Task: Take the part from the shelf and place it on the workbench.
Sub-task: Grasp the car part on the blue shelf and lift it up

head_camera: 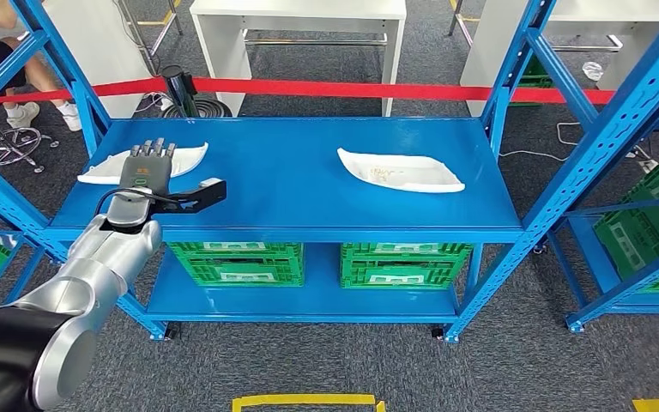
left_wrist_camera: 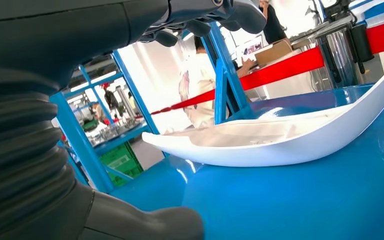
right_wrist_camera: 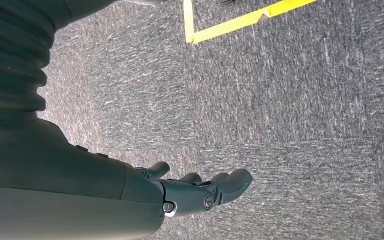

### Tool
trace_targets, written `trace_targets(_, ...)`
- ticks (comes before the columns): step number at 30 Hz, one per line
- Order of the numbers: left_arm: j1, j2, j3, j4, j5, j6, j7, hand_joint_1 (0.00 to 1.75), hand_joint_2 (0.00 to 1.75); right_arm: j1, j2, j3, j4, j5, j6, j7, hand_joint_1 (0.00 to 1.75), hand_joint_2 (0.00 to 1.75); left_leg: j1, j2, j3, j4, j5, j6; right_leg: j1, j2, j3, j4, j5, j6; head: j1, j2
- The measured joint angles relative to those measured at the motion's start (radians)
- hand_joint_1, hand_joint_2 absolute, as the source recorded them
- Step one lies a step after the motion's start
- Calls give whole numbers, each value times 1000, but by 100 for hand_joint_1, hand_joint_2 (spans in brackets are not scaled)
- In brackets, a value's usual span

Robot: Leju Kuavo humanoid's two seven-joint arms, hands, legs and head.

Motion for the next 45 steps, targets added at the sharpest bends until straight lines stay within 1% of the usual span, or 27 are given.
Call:
trace_targets(6, 0, 23, -35, 2, -37, 6, 46, 0, 175, 0, 0, 0, 0, 5, 3, 2, 0, 175, 0, 0, 0, 0, 0, 0, 0, 0, 0, 0, 0, 0, 0, 0)
trace_targets(9, 3, 33, -44, 3, -37, 34, 61, 0, 175, 0, 0, 0, 0, 9, 3, -1, 0, 175, 0, 0, 0, 0, 0, 0, 0, 0, 0, 0, 0, 0, 0, 0)
trace_targets(13, 14, 38, -45, 7, -36, 73, 85, 0, 175, 0, 0, 0, 0, 13, 3, -4, 0, 175, 0, 0, 0, 0, 0, 0, 0, 0, 0, 0, 0, 0, 0, 0)
trace_targets(16, 25, 37, -45, 12, -33, 78, 99, 0, 175, 0, 0, 0, 0, 13, 2, -6, 0, 175, 0, 0, 0, 0, 0, 0, 0, 0, -1, 0, 0, 0, 0, 0)
trace_targets(25, 39, 20, -30, 38, 4, 19, 104, 0, 175, 0, 0, 0, 0, 9, -6, 2, 0, 175, 0, 0, 0, 0, 0, 0, 0, 0, -1, 0, 0, 0, 0, 0)
trace_targets(30, 41, 13, -1, 52, 36, -23, 94, 0, 175, 0, 0, 0, 0, 11, -5, 3, 0, 175, 0, 0, -1, 0, 0, 0, 0, 0, -1, 0, 0, 0, 0, 0)
trace_targets(36, 52, 3, 29, 59, 54, -29, 109, 0, 175, 0, 0, 0, 0, 11, -5, 3, 0, 175, 0, 0, -1, 0, 0, 0, 0, 0, -1, 0, 0, 0, 0, 0)
trace_targets(41, 57, -2, 38, 62, 55, -29, 111, 0, 175, 0, 0, 0, 0, 11, -5, 3, 0, 175, 0, 0, -1, 0, 0, 0, 0, 0, -1, 0, 0, 0, 0, 0)
trace_targets(42, 57, -3, 39, 62, 56, -28, 112, 28, 175, 0, 0, 0, 0, 11, -5, 3, 0, 175, 0, 0, -1, 0, 0, 0, 0, 0, -1, 0, 0, 0, 0, 0)
trace_targets(45, 60, -5, 47, 63, 65, -19, 121, 159, 175, 0, 0, 0, 0, 11, -6, 3, 0, 175, 0, 0, -1, 0, 0, 0, 0, 0, -1, 0, 0, 0, 0, 0)
